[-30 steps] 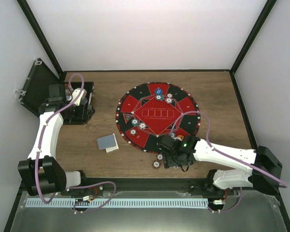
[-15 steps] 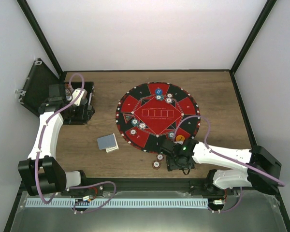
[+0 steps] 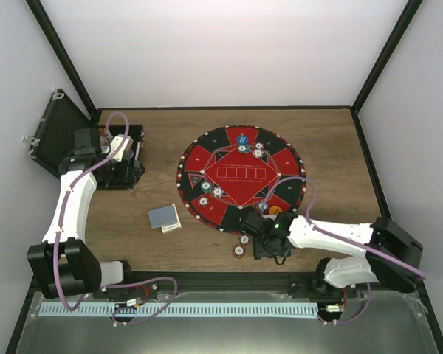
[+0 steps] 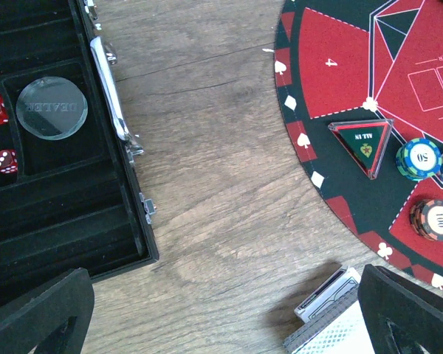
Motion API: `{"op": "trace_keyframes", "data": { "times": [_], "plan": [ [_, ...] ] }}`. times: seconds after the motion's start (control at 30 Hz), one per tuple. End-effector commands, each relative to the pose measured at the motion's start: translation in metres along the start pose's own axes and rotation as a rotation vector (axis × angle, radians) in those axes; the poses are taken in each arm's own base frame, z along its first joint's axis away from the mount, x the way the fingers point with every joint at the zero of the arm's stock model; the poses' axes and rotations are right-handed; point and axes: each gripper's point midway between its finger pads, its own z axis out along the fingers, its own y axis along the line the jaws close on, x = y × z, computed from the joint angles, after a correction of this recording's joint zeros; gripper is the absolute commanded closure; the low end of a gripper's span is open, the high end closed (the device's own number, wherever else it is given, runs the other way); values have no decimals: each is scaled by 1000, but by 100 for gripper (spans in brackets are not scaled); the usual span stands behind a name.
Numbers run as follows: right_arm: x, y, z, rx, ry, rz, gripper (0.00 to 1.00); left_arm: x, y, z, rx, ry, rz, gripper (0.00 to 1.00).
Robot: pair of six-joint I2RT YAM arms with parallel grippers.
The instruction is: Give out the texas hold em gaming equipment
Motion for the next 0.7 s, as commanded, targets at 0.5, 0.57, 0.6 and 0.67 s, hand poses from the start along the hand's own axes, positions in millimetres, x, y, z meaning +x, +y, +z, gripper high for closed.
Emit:
{"op": "trace_keyframes", "data": {
  "times": [0.5,0.57,0.6,0.67],
  "plan": [
    [-6,-2,6,26,-23,34,54,-5,0,-9,-11,-29,24,0],
    [-6,-3,6,24,-24,35,56,-5,1,-9,-13,-27,23,0],
    [-6,-3,6,24,-24,35,57,-5,1,-9,-14,-28,25,0],
    [-6,-3,6,27,-24,38,61,-5,0,-9,-13,-29,25,0]
  ]
}}
